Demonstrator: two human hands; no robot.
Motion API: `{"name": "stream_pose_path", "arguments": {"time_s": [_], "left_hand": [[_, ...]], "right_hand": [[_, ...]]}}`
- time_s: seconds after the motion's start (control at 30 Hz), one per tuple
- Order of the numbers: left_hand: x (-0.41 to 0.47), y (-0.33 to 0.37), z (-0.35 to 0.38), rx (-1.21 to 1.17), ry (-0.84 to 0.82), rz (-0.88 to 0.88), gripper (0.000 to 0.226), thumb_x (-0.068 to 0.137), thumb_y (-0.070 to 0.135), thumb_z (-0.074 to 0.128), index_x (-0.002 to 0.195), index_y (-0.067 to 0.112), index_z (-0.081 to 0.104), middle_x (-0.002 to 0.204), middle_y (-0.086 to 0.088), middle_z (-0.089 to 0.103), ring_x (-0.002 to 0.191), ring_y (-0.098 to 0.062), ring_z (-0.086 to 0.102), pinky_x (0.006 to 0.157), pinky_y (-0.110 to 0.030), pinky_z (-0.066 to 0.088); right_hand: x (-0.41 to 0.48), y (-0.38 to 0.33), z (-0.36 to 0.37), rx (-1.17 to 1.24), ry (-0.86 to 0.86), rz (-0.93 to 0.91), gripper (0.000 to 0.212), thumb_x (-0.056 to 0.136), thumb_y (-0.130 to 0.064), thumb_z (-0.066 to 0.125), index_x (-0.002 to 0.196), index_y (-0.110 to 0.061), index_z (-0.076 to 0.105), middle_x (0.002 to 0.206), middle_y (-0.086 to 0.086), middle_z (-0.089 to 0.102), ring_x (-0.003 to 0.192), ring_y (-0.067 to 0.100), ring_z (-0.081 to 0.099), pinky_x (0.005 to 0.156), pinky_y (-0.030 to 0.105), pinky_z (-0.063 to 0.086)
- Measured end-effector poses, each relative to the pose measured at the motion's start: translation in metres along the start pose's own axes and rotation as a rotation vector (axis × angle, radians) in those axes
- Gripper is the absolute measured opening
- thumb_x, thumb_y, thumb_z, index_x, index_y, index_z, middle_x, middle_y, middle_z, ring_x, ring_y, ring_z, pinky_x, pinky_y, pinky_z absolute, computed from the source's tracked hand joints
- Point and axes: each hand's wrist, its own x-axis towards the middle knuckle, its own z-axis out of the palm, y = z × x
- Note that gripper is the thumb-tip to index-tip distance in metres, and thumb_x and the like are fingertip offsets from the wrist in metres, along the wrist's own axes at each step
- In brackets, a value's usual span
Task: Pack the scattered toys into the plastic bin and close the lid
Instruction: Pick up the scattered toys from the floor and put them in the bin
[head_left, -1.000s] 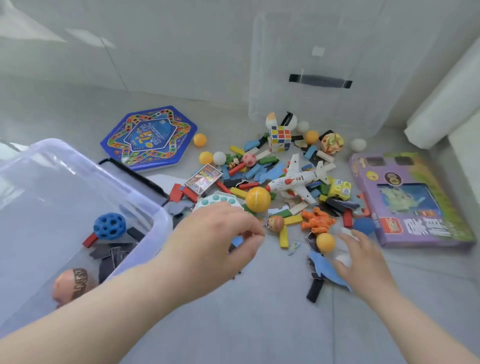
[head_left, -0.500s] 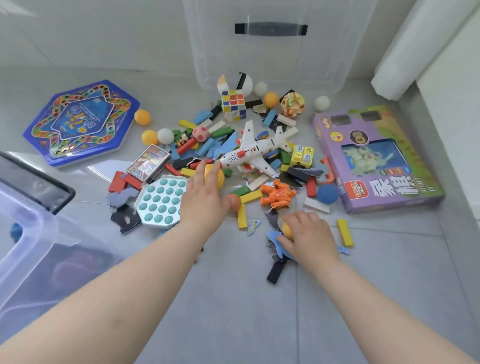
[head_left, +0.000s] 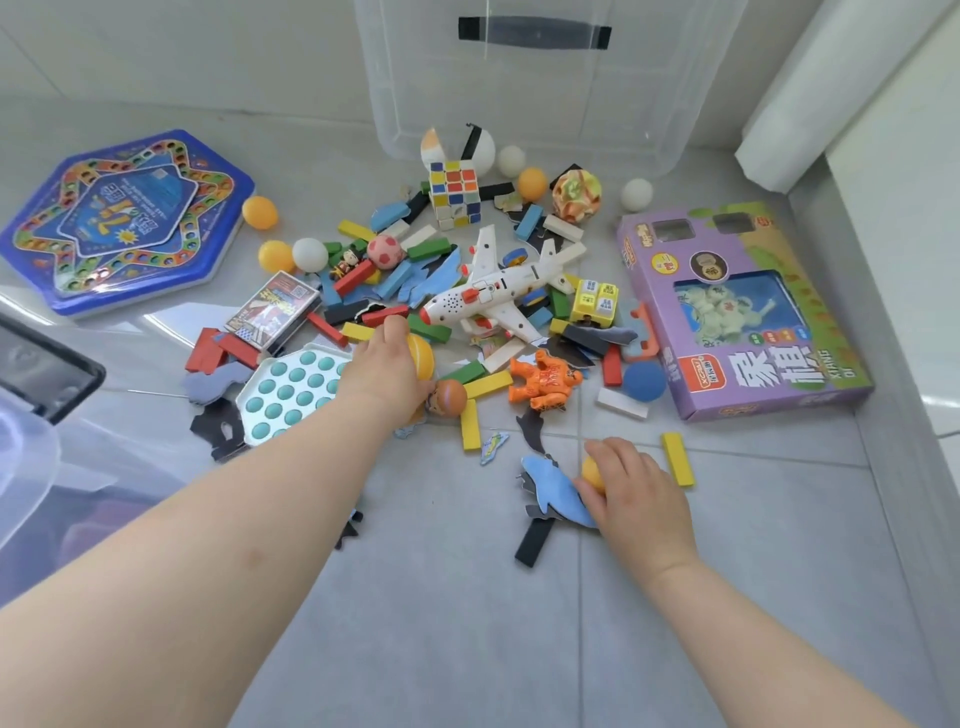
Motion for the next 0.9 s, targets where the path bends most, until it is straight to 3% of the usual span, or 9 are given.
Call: {"name": "stream_pose_path", "arguments": {"time_s": [0.1, 0.2, 0.33, 0.5, 0.57, 0.67, 0.73, 0.8, 0.9], "left_hand": [[-0.002, -0.001, 0.0, 0.0, 0.006, 0.019, 0.06, 0.081, 0.016, 0.065, 0.127, 0.001, 0.029, 0.13, -0.02, 0.041, 0.118, -0.039, 0.04, 0.09, -0.042, 0.037], [-0.009, -0.005, -0.009, -0.122, 0.114, 0.02, 0.06, 0.08, 0.014, 0.065, 0.128, 0.004, 0.03, 0.13, -0.017, 0.041, 0.118, -0.036, 0.039, 0.088, -0.039, 0.035], [-0.031, 0.009, -0.043, -0.408, 0.249, 0.107, 0.066, 0.077, 0.018, 0.068, 0.13, 0.013, 0.029, 0.132, -0.007, 0.039, 0.119, -0.027, 0.04, 0.088, -0.036, 0.037], [-0.089, -0.001, -0.116, -0.337, 0.169, 0.446, 0.06, 0.069, 0.028, 0.075, 0.115, 0.035, 0.038, 0.108, 0.02, 0.043, 0.101, -0.002, 0.041, 0.081, -0.01, 0.036], [-0.127, -0.034, -0.148, -0.27, 0.15, 0.534, 0.055, 0.059, 0.043, 0.071, 0.098, 0.05, 0.034, 0.102, 0.037, 0.04, 0.096, 0.012, 0.042, 0.078, 0.003, 0.033], [-0.169, -0.097, -0.174, -0.24, 0.262, 0.433, 0.052, 0.049, 0.053, 0.061, 0.096, 0.058, 0.037, 0.103, 0.048, 0.041, 0.095, 0.03, 0.039, 0.079, 0.011, 0.027], [-0.183, -0.136, -0.177, -0.325, 0.338, 0.214, 0.06, 0.041, 0.051, 0.067, 0.087, 0.071, 0.035, 0.096, 0.041, 0.048, 0.09, 0.023, 0.048, 0.075, 0.002, 0.036], [-0.194, -0.167, -0.173, -0.413, 0.405, 0.045, 0.065, 0.039, 0.041, 0.077, 0.073, 0.077, 0.034, 0.088, 0.028, 0.05, 0.081, 0.009, 0.051, 0.066, -0.006, 0.036], [-0.2, -0.205, -0.161, -0.428, 0.479, -0.011, 0.078, 0.054, 0.014, 0.087, 0.073, 0.072, 0.039, 0.088, 0.024, 0.045, 0.079, 0.002, 0.049, 0.063, -0.002, 0.039]], "right_hand": [[0.003, 0.001, -0.01, 0.028, -0.063, 0.037, 0.026, 0.064, -0.029, 0.056, 0.076, -0.01, 0.068, 0.074, 0.003, 0.069, 0.045, 0.021, 0.063, 0.03, 0.025, 0.039], [0.003, -0.002, -0.018, 0.263, -0.016, 0.181, 0.026, 0.075, -0.017, 0.057, 0.096, -0.003, 0.065, 0.095, 0.009, 0.066, 0.07, 0.031, 0.067, 0.049, 0.033, 0.043], [-0.003, -0.014, -0.029, 0.599, 0.064, 0.41, 0.027, 0.085, -0.007, 0.057, 0.111, -0.005, 0.055, 0.101, 0.001, 0.052, 0.092, 0.026, 0.053, 0.072, 0.028, 0.037], [0.005, -0.062, -0.058, 0.942, 0.014, 0.367, 0.021, 0.086, -0.008, 0.056, 0.087, -0.029, 0.049, 0.087, -0.005, 0.051, 0.074, 0.017, 0.05, 0.064, 0.016, 0.042], [0.006, -0.086, -0.071, 0.99, -0.097, 0.244, 0.031, 0.087, -0.011, 0.057, 0.081, -0.039, 0.045, 0.082, -0.011, 0.052, 0.069, 0.018, 0.051, 0.069, 0.028, 0.045], [0.004, -0.116, -0.092, 1.019, -0.191, 0.148, 0.033, 0.088, -0.011, 0.056, 0.08, -0.041, 0.046, 0.081, -0.007, 0.052, 0.059, 0.013, 0.051, 0.058, 0.02, 0.044], [0.002, -0.136, -0.109, 1.06, -0.249, 0.092, 0.03, 0.087, -0.01, 0.056, 0.081, -0.039, 0.05, 0.08, -0.003, 0.054, 0.052, 0.008, 0.053, 0.049, 0.012, 0.043], [0.003, -0.158, -0.132, 1.056, -0.316, -0.002, 0.025, 0.087, -0.014, 0.057, 0.082, -0.039, 0.055, 0.081, -0.004, 0.057, 0.052, 0.004, 0.056, 0.052, 0.015, 0.045], [0.007, -0.204, -0.172, 1.141, -0.372, -0.148, 0.009, 0.081, -0.032, 0.056, 0.084, -0.038, 0.061, 0.085, -0.002, 0.063, 0.054, 0.006, 0.06, 0.053, 0.018, 0.05]]}}
